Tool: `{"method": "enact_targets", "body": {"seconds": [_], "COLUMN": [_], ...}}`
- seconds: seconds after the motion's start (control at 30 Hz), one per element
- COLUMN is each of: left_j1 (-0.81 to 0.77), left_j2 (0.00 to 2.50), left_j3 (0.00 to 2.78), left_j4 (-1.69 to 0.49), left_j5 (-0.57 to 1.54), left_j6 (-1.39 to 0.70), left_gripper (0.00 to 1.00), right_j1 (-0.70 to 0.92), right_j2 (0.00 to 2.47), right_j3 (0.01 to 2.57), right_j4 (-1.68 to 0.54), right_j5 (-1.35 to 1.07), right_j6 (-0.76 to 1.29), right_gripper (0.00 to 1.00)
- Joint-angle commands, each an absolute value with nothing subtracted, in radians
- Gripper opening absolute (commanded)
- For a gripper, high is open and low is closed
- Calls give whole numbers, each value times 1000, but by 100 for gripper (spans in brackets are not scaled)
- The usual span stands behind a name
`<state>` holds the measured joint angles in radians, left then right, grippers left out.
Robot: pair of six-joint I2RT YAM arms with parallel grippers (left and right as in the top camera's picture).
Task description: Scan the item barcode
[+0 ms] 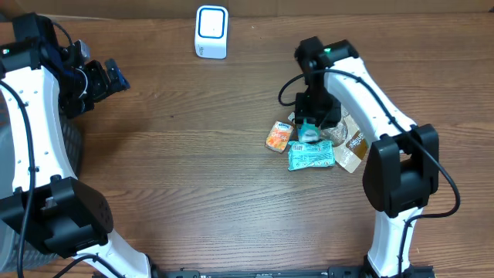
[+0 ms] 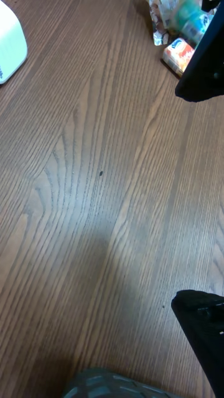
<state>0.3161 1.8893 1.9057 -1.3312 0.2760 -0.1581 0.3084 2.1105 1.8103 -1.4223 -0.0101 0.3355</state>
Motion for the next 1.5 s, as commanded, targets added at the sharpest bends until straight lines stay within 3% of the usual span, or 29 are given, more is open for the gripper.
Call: {"method": "enact_targets", "body": {"seconds": [0.0,0.23,0.63,1.13,1.27,1.47], "left_j1": [314,314,313,313,313,313], "left_j2": [1879,1879,1879,1879,1879,1879], "left_j3": [1920,1919,1920,1920,1919,1919], "left_j4": [-1330,-1330,-1330,-1330,-1330,-1330], "left_j5": [281,281,281,281,281,281], "left_j6": [-165,-165,-165,-165,-165,-165], "left_gripper": [99,100,100,100,100,100], "right_j1": [303,315,326,325,286,150], "right_j2": [2072,1915,1447,1223,1203,1093], "right_j3": [1845,1966,2025,2023,2009,1812], "right_j4": [-1440,-1499,-1613,-1687,-1600,-1290], "right_j5": [-32,-51,-114,62,168,81], "right_j6": [295,253,257,261,249,123], "right_gripper": [69,100,100,100,100,100]}}
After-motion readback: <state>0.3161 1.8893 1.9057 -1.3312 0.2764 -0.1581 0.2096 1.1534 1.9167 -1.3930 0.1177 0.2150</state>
